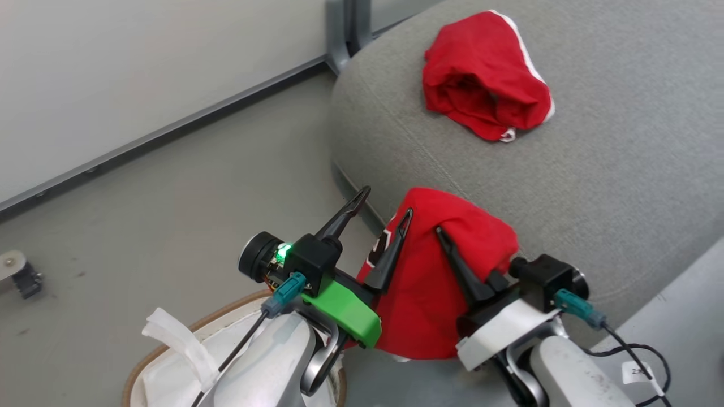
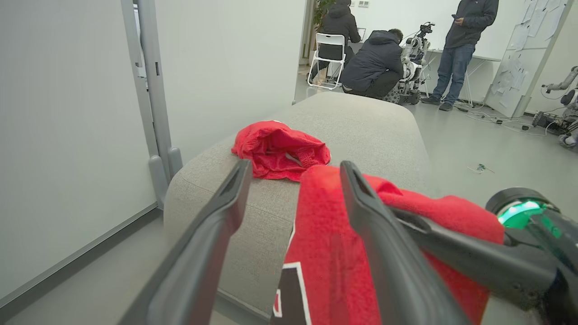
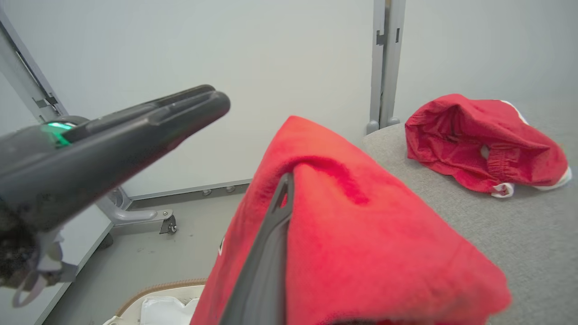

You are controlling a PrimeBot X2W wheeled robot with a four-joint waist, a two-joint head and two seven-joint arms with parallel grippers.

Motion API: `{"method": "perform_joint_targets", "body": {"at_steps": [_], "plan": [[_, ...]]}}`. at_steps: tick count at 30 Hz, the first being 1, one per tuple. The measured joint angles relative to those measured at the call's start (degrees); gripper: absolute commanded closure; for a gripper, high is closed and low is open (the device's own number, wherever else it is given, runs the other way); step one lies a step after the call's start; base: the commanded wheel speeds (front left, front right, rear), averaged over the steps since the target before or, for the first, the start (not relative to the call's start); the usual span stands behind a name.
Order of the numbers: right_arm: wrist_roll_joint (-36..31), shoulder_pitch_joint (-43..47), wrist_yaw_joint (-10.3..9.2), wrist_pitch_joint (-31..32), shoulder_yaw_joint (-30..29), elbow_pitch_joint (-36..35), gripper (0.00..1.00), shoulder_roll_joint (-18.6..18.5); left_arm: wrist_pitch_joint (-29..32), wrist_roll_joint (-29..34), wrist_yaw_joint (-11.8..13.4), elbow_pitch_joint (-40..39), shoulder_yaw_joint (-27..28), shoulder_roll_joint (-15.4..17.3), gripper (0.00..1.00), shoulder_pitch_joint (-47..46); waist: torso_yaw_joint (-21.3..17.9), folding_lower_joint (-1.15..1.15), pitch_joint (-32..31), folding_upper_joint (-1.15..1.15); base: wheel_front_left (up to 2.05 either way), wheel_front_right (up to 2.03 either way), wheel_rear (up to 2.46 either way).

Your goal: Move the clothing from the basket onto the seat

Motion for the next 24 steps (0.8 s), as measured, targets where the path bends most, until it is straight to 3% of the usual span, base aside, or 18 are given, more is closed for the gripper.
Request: {"method": "perform_joint_targets", "body": {"at_steps": [7, 11, 19, 24], "plan": [[-1.30, -2.07, 0.00, 0.01, -5.04, -2.60, 1.00, -2.89, 0.00, 1.32, -0.19, 0.86, -0.24, -0.02, 0.00, -0.25, -2.20, 0.00, 3.34, 0.00, 0.00, 0.00, 0.00], [-2.68, -9.49, 0.01, 0.01, -7.83, -4.16, 1.00, -8.62, 0.00, 2.10, -0.23, 1.15, -0.21, 0.52, 0.00, -0.35, -2.62, 0.00, 5.56, 0.00, 0.00, 0.00, 0.00], [-7.37, -28.38, 0.01, 0.00, -18.96, -3.08, 1.00, -23.38, 0.00, 2.91, -0.24, 0.98, -0.90, 3.57, 0.00, -2.76, -2.14, 0.00, 11.10, 0.00, 0.00, 0.00, 0.00], [-10.74, -36.45, 0.01, 0.00, -23.58, 0.66, 1.00, -27.32, 0.00, 3.08, -0.24, 0.87, -1.07, 5.75, 0.00, -4.22, -0.99, 0.01, 15.04, 0.00, 0.00, 0.00, 0.00]]}}
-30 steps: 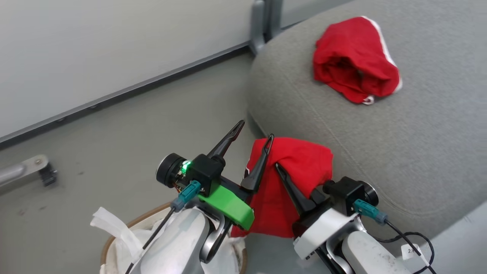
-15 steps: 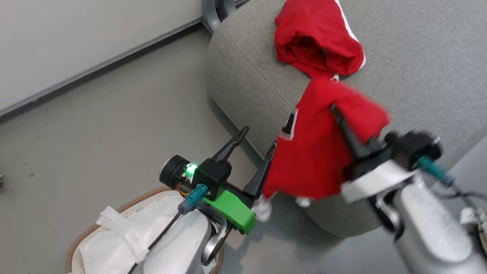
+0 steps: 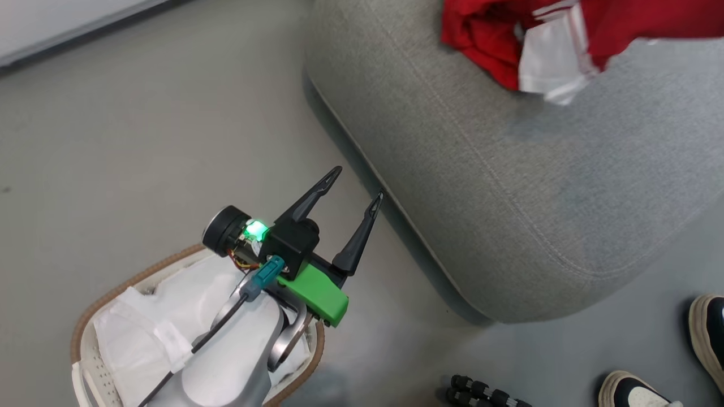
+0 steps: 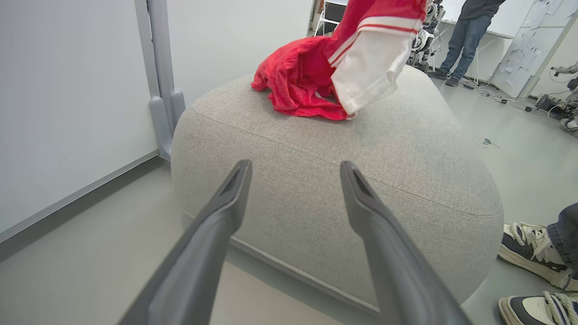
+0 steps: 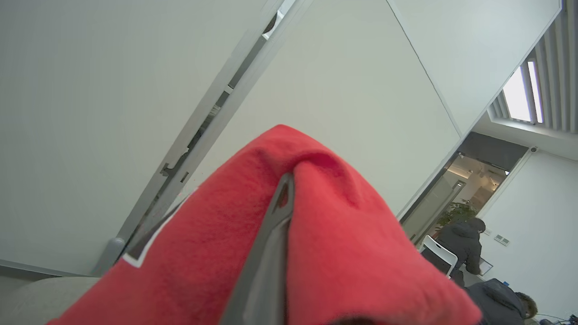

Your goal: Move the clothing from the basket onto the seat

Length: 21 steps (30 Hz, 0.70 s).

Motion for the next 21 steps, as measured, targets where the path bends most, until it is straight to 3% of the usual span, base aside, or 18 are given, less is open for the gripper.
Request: {"method": "perform_joint_targets", "body": {"at_steps": [6, 21], "plan": [[-3.09, -5.76, 0.00, 0.16, -2.34, 8.49, 1.00, -1.03, 0.00, 0.27, 0.00, -0.23, -0.31, 1.09, 0.00, -2.46, 1.84, 0.00, 4.59, 0.00, 0.00, 0.00, 0.00], [-10.27, -6.48, 0.00, 0.08, -12.50, 28.08, 1.00, 5.38, 0.00, 0.45, 0.00, 0.30, -0.32, 3.16, 0.00, -4.98, 7.51, 0.00, 13.96, 0.00, 0.00, 0.00, 0.00]]}}
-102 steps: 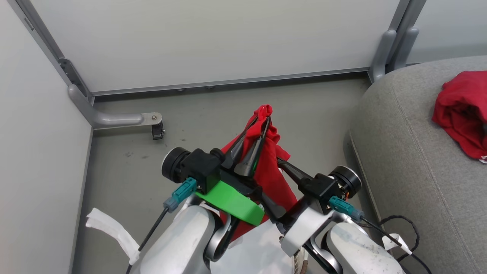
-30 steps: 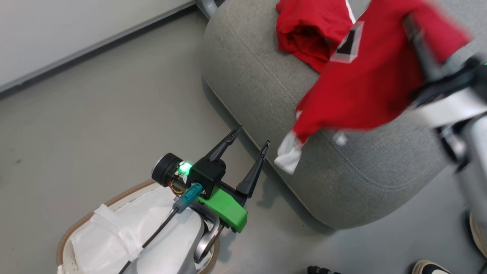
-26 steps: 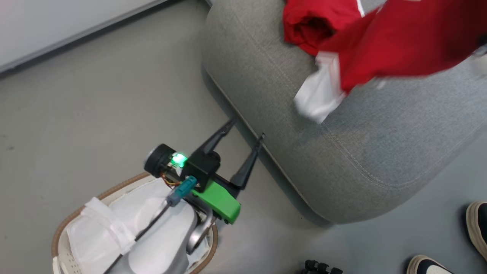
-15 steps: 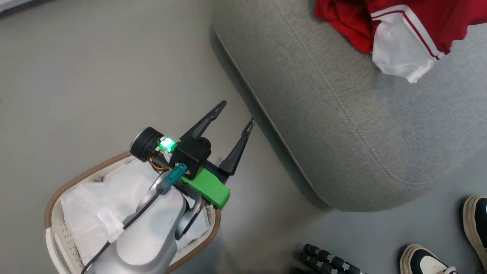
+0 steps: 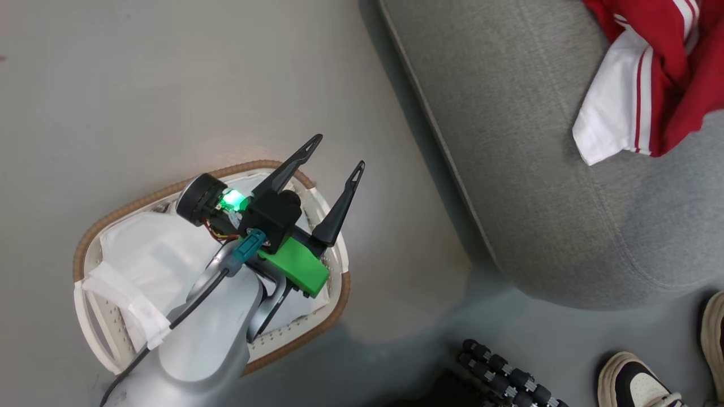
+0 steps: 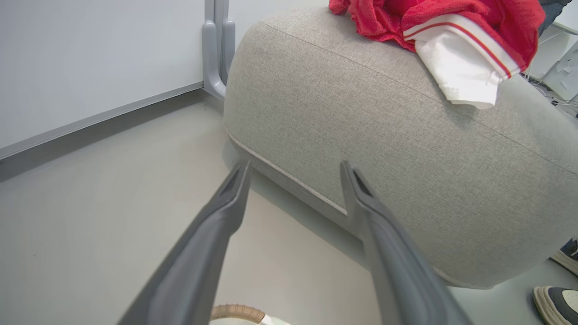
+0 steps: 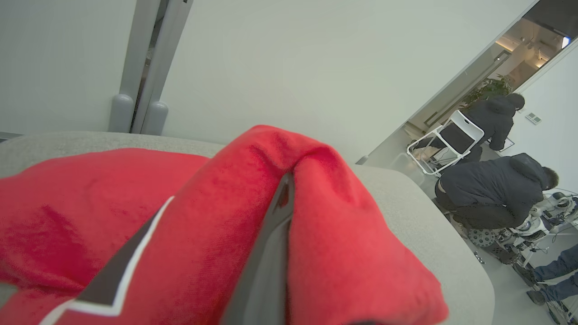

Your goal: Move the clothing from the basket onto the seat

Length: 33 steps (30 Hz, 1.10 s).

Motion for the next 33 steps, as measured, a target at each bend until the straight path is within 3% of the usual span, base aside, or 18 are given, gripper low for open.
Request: {"method": "perform_joint_targets", "body": {"at_steps": [3, 5, 6, 7, 15, 25, 33], "plan": [[-0.91, 0.68, 0.00, 0.00, -0.73, 2.24, 0.98, 1.88, 0.00, 0.01, 0.00, 0.16, 0.30, 0.05, 0.00, 0.01, 0.98, 0.00, 1.33, 0.00, 0.00, 0.00, 0.00], [-1.74, 0.97, 0.00, -0.01, -1.48, 3.44, 0.53, 2.83, 0.00, 0.01, 0.00, 0.25, 0.48, 0.03, 0.00, 0.01, 1.65, 0.00, 1.93, 0.00, 0.00, 0.00, 0.00], [-2.13, 1.18, 0.00, 0.00, -1.77, 3.80, 0.24, 3.12, 0.00, 0.01, 0.00, 0.27, 0.53, 0.02, 0.00, 0.01, 1.89, 0.00, 2.08, 0.00, 0.00, 0.00, 0.00], [-2.53, 1.55, 0.00, -0.01, -2.30, 4.30, 0.00, 3.48, 0.00, 0.01, 0.00, 0.34, 0.59, -0.01, 0.00, 0.01, 2.16, 0.00, 2.20, 0.00, 0.00, 0.00, 0.00], [-3.56, 5.92, 0.00, -0.03, -5.50, 5.66, 0.00, 5.84, 0.00, -0.01, 0.00, 1.19, 2.32, -1.43, 0.00, 0.24, 2.74, 0.00, -0.13, 0.00, 0.00, 0.00, 0.00], [-2.48, 15.99, 0.00, -0.08, -6.65, 3.58, 0.00, 5.64, 0.00, -0.05, 0.00, 1.76, 7.95, -3.66, 0.00, 5.25, 3.31, -0.01, -6.85, 0.00, 0.00, 0.00, 0.00], [1.38, 22.57, 0.00, -0.08, -3.34, -2.60, 0.00, 8.33, 0.00, 1.71, 0.51, 1.34, 15.13, -5.39, 0.00, 10.62, 4.59, -0.01, -13.03, 0.00, 0.00, 0.00, 0.00]]}}
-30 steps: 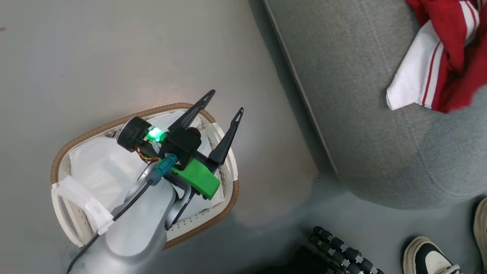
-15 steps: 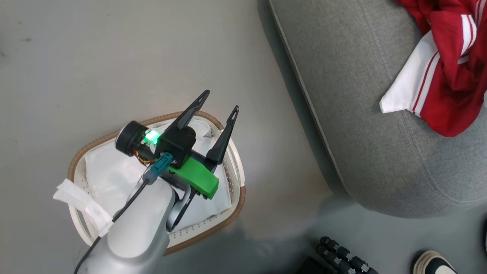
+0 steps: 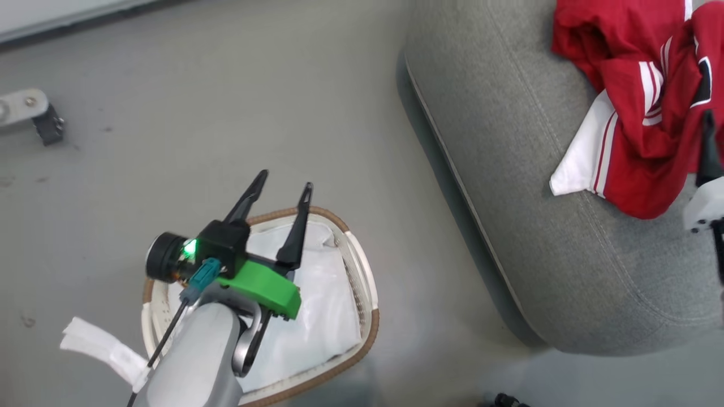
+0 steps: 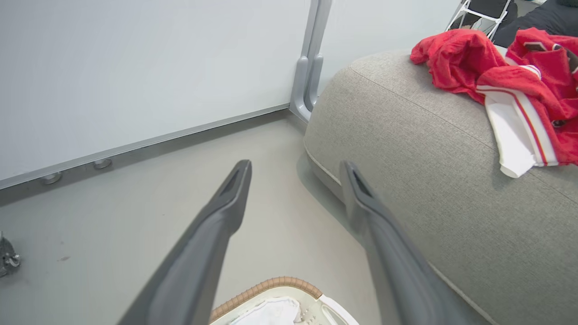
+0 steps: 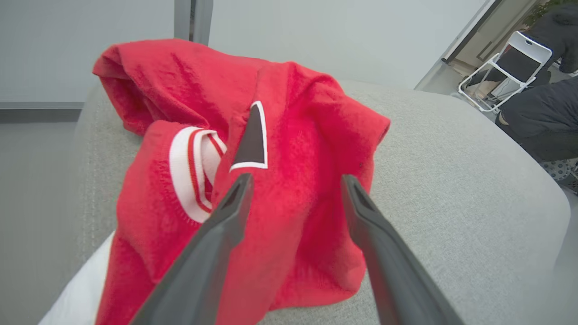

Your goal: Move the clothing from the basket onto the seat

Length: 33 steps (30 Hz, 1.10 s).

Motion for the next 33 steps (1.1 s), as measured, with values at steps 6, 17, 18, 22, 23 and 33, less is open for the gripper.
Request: {"method": "perform_joint_targets", "body": {"at_steps": [6, 17, 18, 22, 23, 33], "plan": [[5.06, 2.96, 0.00, 0.00, 5.31, -5.36, 0.00, 3.89, 0.00, 1.51, 0.84, -1.74, 6.22, -1.08, 0.00, 4.09, 1.81, 0.00, -4.14, 0.00, 0.00, 0.00, 0.00], [9.69, 5.76, 0.00, 0.00, 13.69, -11.89, 0.00, 9.84, 0.00, 3.76, 2.81, -3.36, 19.29, -2.33, 0.00, 8.94, 7.47, 0.00, -8.72, 0.00, 0.00, 0.00, 0.00], [9.84, 6.10, 0.00, 0.00, 13.83, -12.21, 0.00, 10.25, 0.00, 3.94, 2.85, -3.34, 20.06, -2.41, 0.00, 9.35, 7.92, 0.00, -9.02, 0.00, 0.00, 0.00, 0.00], [9.80, 8.07, 0.00, 0.00, 14.70, -13.44, 0.00, 11.25, 0.00, 4.78, 2.88, -3.07, 23.31, -2.96, 0.00, 11.21, 9.79, 0.00, -10.48, 0.00, 0.00, 0.00, 0.00], [9.69, 8.68, 0.00, 0.00, 14.72, -13.81, 0.00, 11.57, 0.00, 4.88, 2.89, -2.98, 24.02, -3.01, 0.00, 11.73, 10.19, 0.00, -10.95, 0.00, 0.00, 0.00, 0.00], [9.16, 15.92, 0.00, 0.00, 14.54, -15.33, 0.00, 13.41, 0.00, 5.64, 2.32, -2.25, 26.97, -3.32, 0.00, 16.84, 13.30, 0.00, -15.75, 0.00, 0.00, 0.00, 0.00]]}}
